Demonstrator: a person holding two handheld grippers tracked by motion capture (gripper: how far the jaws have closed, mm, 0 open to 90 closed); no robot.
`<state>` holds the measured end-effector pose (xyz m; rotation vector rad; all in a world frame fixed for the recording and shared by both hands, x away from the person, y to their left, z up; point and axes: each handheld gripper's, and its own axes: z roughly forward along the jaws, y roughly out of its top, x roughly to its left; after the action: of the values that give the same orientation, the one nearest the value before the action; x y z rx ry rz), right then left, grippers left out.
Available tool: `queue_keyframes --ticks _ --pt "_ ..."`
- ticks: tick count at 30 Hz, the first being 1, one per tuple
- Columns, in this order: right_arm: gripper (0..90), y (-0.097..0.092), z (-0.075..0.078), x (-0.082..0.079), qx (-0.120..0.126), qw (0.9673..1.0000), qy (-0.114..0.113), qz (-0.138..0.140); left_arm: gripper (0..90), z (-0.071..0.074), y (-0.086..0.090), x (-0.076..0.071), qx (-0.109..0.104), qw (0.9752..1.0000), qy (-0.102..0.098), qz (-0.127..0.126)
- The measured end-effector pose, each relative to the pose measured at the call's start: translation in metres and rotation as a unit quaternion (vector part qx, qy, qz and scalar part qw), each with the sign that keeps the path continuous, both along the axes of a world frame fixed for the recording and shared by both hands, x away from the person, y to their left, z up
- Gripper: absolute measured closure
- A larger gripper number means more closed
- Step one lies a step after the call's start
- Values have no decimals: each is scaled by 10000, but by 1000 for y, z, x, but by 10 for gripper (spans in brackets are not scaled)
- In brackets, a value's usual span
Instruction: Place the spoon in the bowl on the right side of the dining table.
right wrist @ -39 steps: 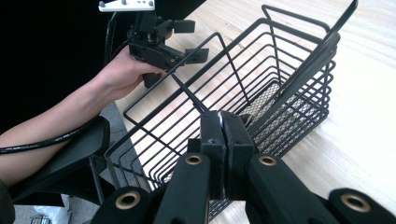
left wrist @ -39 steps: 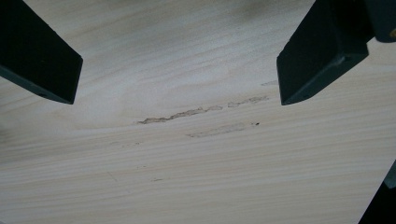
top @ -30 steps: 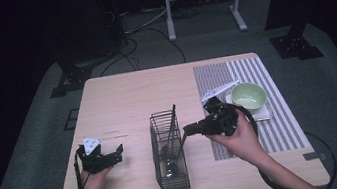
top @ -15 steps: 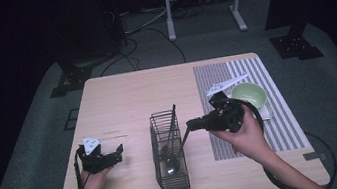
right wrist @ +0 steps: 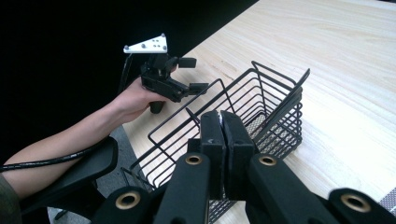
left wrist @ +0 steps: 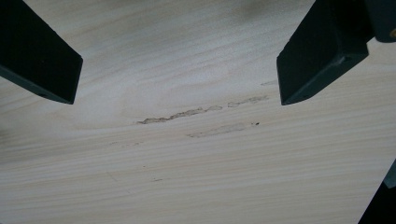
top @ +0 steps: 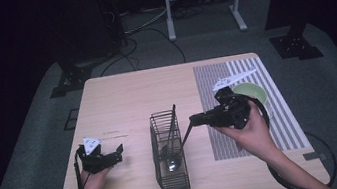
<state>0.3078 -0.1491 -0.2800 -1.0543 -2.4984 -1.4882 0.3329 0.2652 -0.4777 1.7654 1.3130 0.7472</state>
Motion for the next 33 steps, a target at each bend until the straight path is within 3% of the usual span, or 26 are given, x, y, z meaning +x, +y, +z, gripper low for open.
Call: queue_keyframes --ticks 33 --pt "885 -26 22 -6 266 9994 -139 -188 0 0 0 0 5 10000 2 1"
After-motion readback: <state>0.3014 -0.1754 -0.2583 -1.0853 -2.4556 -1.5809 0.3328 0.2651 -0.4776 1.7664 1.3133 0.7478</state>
